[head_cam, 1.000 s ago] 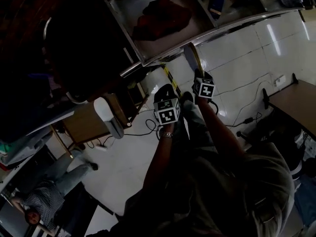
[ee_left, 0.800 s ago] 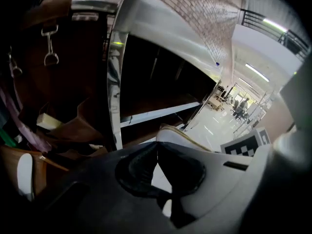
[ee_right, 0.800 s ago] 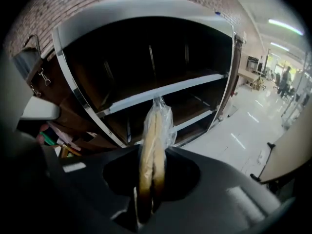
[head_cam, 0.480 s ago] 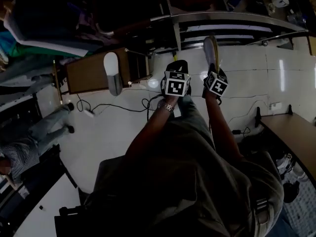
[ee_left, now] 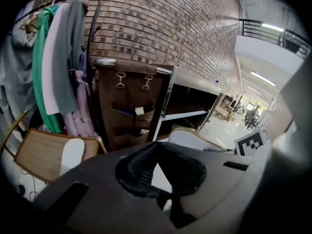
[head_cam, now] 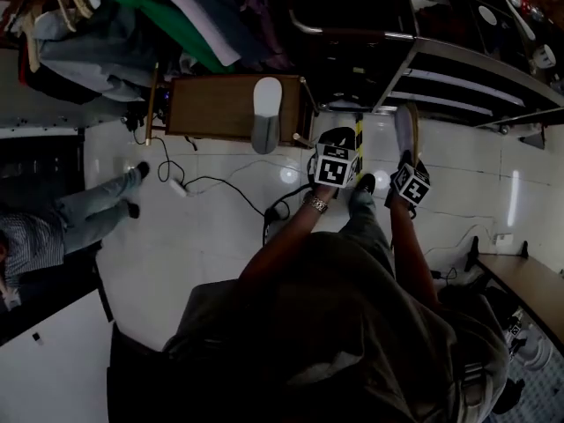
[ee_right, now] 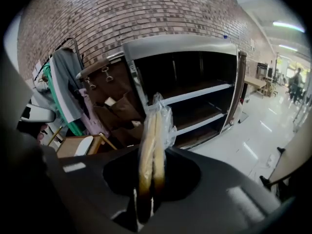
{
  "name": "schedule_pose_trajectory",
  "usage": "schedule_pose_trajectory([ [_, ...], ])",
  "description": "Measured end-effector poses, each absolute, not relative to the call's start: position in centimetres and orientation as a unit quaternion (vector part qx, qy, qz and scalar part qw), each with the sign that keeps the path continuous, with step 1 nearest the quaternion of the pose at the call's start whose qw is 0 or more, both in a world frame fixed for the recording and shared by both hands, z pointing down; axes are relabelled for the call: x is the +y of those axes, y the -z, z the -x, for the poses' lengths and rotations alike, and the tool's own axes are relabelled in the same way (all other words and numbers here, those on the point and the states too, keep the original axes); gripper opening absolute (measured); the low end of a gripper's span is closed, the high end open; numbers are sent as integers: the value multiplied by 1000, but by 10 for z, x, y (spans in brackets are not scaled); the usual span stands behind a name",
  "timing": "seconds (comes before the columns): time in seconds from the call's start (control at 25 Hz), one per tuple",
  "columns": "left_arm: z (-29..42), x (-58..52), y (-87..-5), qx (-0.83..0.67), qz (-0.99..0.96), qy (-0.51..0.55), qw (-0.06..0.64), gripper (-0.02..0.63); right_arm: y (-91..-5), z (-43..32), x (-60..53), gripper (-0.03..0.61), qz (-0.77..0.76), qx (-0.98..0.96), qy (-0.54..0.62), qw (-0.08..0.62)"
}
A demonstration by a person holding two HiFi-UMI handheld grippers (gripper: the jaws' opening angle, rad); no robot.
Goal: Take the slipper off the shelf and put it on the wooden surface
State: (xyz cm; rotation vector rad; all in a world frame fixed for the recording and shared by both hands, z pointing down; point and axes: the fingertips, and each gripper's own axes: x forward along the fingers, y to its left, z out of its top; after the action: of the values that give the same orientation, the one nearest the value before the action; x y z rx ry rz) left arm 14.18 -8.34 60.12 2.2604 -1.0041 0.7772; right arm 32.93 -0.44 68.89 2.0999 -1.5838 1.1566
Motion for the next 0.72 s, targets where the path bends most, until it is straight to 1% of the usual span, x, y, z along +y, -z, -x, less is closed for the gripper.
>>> schedule_pose_trajectory([
  [0.16,-13,-67,-604,-385,-839,-285,258,5,-689,-221,9,63,-729,-546,-385,147],
  [0.28,108,-55,-608,-405,-831,-291,247,5,-680,-111,19,63,-732,-548,-380,140],
  [0.44,257,-36,-610,-451,-800,-288,272,5,-665,45,26,63,-694,-588,-396,126],
  [0.56,323,-23,-607,-476,-780,-271,302,5,-632,146,17,63,-633,-654,-399,110],
  [0.72,373,-10,-610,-499,-764,-248,325,5,-617,248,16,63,-564,-706,-414,107],
])
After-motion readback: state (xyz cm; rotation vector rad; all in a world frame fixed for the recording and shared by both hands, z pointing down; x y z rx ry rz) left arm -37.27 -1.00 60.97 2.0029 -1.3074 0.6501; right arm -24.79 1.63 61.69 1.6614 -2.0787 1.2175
